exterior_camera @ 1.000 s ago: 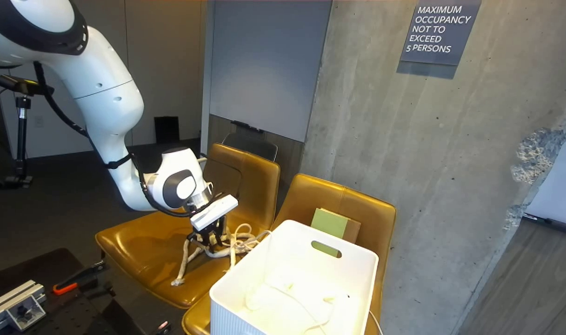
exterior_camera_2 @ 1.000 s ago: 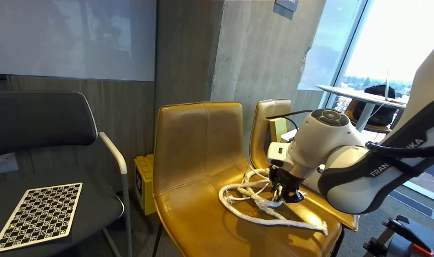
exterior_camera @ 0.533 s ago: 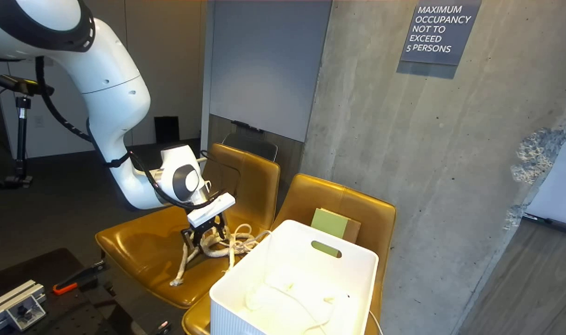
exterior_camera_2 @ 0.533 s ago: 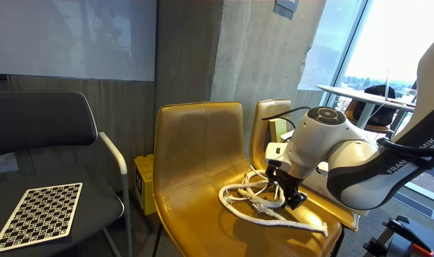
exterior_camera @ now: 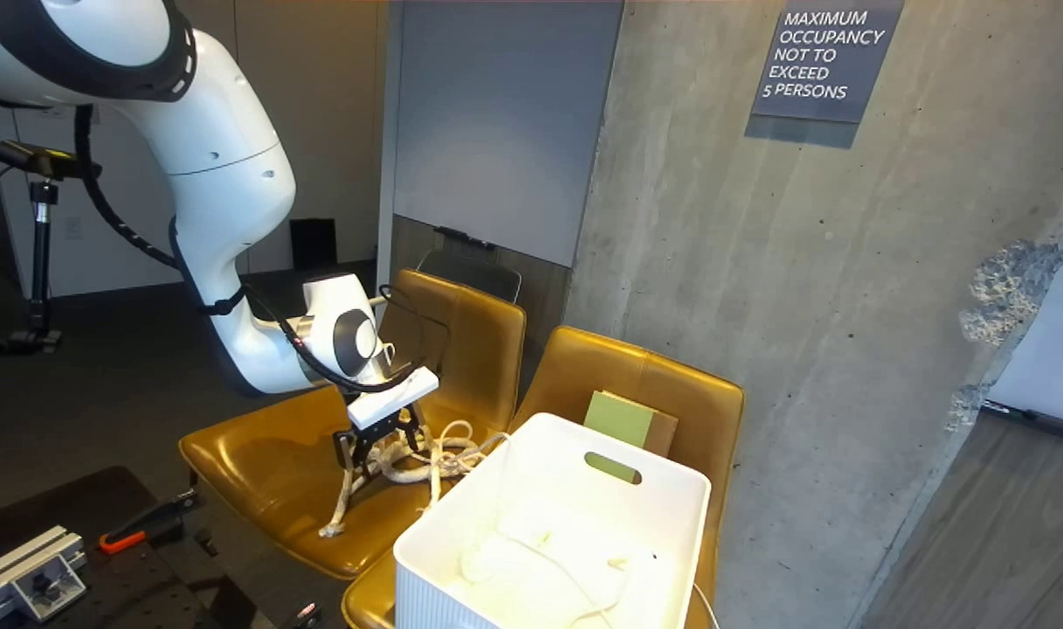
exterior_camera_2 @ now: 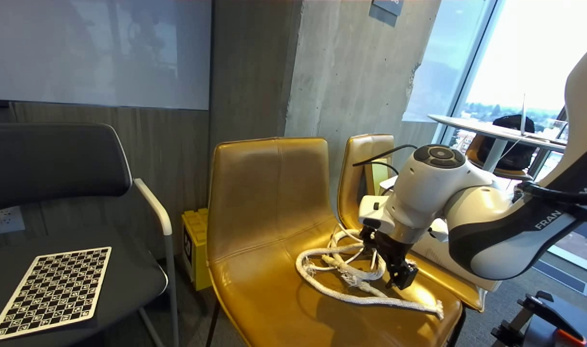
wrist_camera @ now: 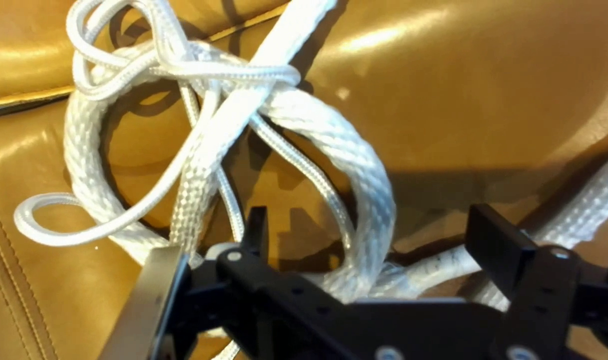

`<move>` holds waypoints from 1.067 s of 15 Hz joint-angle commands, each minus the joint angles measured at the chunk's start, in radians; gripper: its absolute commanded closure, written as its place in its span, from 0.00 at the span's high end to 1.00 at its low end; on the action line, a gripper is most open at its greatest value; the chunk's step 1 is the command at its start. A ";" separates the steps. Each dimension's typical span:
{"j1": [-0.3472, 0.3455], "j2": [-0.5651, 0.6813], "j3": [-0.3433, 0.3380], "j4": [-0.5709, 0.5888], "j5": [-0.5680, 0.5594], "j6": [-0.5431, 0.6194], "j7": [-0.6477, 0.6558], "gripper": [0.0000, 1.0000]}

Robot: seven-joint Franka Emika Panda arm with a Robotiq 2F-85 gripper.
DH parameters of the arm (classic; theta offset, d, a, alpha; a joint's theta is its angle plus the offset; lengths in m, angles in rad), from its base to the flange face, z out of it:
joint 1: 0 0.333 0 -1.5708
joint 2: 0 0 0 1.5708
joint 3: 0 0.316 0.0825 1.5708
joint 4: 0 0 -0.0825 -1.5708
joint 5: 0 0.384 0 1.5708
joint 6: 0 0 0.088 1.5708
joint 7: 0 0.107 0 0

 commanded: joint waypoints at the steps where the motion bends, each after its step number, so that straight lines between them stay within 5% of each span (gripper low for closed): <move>1: -0.049 0.013 0.033 0.006 -0.064 -0.022 0.065 0.74; 11: -0.081 -0.005 0.040 -0.038 -0.136 -0.023 0.232 0.02; 16: -0.104 -0.209 0.036 -0.092 -0.166 -0.068 0.313 0.03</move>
